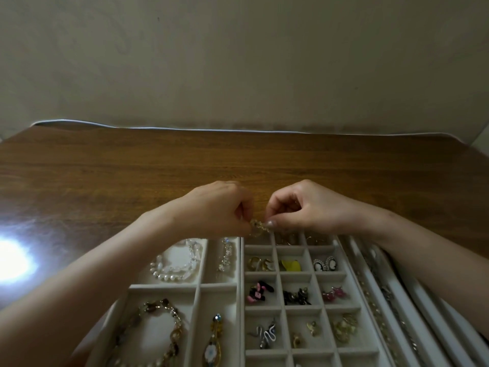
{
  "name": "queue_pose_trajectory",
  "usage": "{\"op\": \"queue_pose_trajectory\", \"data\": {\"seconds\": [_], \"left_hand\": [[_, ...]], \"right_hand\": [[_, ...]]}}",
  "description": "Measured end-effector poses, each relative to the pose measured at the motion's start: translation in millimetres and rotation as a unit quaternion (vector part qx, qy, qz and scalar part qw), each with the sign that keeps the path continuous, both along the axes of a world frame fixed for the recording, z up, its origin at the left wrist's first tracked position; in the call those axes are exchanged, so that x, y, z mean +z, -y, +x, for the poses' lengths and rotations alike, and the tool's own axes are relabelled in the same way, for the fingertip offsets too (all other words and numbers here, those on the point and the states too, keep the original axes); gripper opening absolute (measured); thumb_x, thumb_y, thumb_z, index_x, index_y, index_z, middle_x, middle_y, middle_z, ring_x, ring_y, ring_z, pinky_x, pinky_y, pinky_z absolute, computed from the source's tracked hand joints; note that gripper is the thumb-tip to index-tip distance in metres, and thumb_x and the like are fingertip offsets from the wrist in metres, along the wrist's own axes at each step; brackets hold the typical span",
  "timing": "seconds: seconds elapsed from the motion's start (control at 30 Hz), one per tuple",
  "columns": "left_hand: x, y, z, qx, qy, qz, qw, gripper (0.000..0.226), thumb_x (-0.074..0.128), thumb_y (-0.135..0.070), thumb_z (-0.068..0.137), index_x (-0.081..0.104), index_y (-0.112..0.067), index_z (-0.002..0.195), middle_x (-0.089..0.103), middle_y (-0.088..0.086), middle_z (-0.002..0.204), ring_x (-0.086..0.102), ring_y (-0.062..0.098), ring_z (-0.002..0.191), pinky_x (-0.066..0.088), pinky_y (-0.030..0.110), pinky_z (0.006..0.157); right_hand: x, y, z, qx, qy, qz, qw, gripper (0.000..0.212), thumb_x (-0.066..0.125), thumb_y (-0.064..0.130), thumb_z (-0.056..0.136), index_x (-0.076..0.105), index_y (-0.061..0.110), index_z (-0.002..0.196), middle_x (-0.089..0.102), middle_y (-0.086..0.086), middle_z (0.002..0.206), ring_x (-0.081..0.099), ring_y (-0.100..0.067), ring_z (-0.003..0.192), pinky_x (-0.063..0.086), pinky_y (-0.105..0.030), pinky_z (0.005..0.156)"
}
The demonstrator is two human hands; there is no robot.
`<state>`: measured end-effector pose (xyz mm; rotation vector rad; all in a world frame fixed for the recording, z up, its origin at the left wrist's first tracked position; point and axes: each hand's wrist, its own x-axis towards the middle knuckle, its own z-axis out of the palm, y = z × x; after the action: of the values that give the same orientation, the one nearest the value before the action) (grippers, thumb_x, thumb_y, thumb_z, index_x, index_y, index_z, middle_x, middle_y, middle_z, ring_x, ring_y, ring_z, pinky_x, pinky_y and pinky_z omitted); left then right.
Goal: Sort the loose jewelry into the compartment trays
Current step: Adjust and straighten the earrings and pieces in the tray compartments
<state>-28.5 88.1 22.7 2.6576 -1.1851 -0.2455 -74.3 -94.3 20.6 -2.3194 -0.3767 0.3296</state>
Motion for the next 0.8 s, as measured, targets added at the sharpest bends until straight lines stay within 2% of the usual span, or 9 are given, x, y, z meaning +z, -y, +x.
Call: {"op": "queue_pose_trajectory", "data": {"seconds": [0.1,0.2,0.33,0.4,0.53,0.67,0.8], "left_hand": [[4,-2,1,0.009,-0.018,-0.023,1.000,0.008,0.063,-0.030,0.081,0.058,-0.026,0.086,0.056,-0.011,0.089,0.052,0.004,0.080,0.045,0.020,0.071],[4,-1,0,0.007,-0.010,-0.023,1.000,0.010,0.062,-0.032,0.080,0.058,-0.026,0.086,0.054,-0.011,0.092,0.051,0.004,0.081,0.046,0.023,0.072],[3,-1,0,-0.011,0.024,-0.028,0.999,0.011,0.061,-0.032,0.078,0.056,-0.027,0.087,0.049,-0.013,0.092,0.045,0.000,0.078,0.038,0.015,0.064],[4,-3,0,-0.020,0.034,-0.043,0.998,0.012,0.062,-0.033,0.077,0.055,-0.028,0.085,0.048,-0.014,0.090,0.043,-0.004,0.078,0.036,0.016,0.063],[5,-1,-1,-0.011,0.031,-0.093,0.995,0.015,0.067,-0.025,0.077,0.053,-0.029,0.078,0.055,-0.013,0.083,0.047,-0.001,0.073,0.044,0.023,0.066],[6,1,-3,0.014,0.014,-0.150,0.988,0.011,0.068,-0.014,0.076,0.058,-0.017,0.077,0.055,-0.010,0.064,0.048,0.003,0.056,0.043,0.020,0.056],[7,-1,-2,0.029,-0.025,-0.172,0.984,0.011,0.070,-0.016,0.078,0.060,-0.011,0.080,0.061,-0.004,0.073,0.052,0.006,0.061,0.046,0.022,0.060]], "right_hand": [[1,3,1,-0.013,-0.023,0.027,0.999,0.004,0.065,0.020,0.085,0.069,0.020,0.087,0.068,0.007,0.080,0.062,-0.001,0.072,0.048,-0.013,0.064],[3,3,0,-0.018,-0.049,0.028,0.998,0.006,0.064,0.021,0.086,0.069,0.019,0.088,0.067,0.007,0.078,0.060,-0.004,0.070,0.046,-0.013,0.059],[7,4,-1,-0.010,-0.098,0.063,0.993,0.006,0.062,0.016,0.088,0.067,0.013,0.088,0.065,0.007,0.068,0.058,-0.007,0.062,0.046,-0.017,0.052],[8,4,-2,-0.014,-0.123,0.097,0.988,0.006,0.060,0.013,0.088,0.065,0.009,0.089,0.066,0.005,0.071,0.061,-0.009,0.064,0.049,-0.019,0.052],[11,5,-2,-0.026,-0.157,0.159,0.974,0.008,0.058,0.009,0.088,0.062,0.004,0.092,0.069,-0.014,0.089,0.069,-0.023,0.081,0.057,-0.026,0.063],[10,6,-2,-0.050,-0.178,0.212,0.960,0.010,0.057,0.004,0.087,0.061,-0.001,0.095,0.071,-0.018,0.091,0.070,-0.031,0.091,0.059,-0.032,0.074],[8,4,-2,-0.093,-0.162,0.250,0.950,0.017,0.063,0.003,0.083,0.061,-0.002,0.099,0.070,-0.020,0.096,0.070,-0.030,0.090,0.059,-0.033,0.076]]}}
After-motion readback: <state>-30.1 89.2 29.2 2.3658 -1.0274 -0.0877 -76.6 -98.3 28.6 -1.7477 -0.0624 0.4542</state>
